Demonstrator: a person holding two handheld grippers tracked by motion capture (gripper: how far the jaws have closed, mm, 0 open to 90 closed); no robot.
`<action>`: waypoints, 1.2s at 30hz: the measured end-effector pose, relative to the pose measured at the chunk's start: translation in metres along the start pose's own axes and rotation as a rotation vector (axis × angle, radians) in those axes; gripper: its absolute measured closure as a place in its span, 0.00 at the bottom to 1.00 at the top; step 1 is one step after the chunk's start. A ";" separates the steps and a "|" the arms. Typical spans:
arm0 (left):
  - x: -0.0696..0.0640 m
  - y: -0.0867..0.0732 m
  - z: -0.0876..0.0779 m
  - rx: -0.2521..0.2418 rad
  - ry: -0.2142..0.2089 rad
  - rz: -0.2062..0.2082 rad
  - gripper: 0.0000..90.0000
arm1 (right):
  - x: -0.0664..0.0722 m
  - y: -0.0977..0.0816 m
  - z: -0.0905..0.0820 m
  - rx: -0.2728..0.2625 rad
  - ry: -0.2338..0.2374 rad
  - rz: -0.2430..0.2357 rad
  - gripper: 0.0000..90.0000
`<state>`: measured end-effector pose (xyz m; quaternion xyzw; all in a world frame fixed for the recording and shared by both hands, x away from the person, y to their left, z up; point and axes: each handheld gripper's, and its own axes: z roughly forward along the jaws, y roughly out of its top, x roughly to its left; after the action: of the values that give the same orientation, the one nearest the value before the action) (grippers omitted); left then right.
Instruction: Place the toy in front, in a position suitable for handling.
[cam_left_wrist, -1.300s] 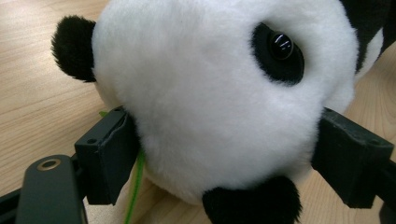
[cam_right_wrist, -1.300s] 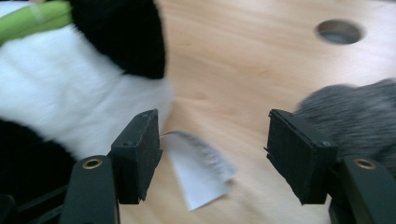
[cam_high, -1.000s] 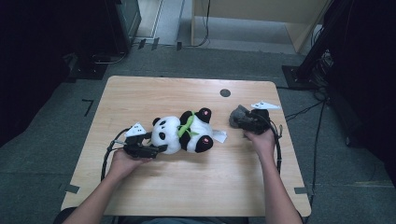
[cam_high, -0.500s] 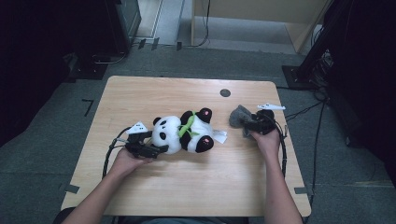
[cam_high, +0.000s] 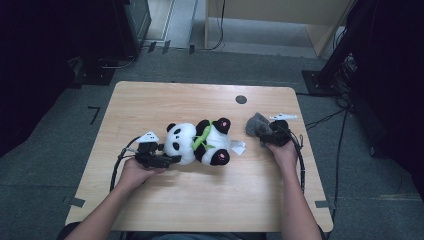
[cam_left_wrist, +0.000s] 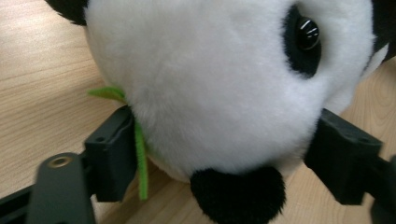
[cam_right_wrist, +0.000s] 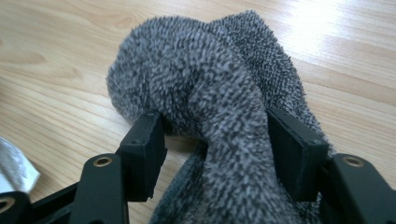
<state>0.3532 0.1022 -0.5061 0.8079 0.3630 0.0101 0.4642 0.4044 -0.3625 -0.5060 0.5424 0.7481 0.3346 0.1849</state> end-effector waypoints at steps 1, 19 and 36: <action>0.000 0.001 -0.001 0.001 -0.001 -0.001 0.24 | 0.001 0.000 0.001 0.005 -0.005 -0.008 0.46; -0.003 0.002 -0.003 0.010 0.009 -0.011 0.29 | 0.000 0.011 -0.020 -0.022 0.046 0.113 0.81; -0.009 0.002 -0.005 0.025 0.034 -0.011 0.22 | 0.050 0.035 -0.061 -0.100 0.134 0.011 0.81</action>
<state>0.3461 0.1004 -0.4986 0.8114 0.3753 0.0164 0.4478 0.3725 -0.3277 -0.4345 0.5127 0.7383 0.4081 0.1594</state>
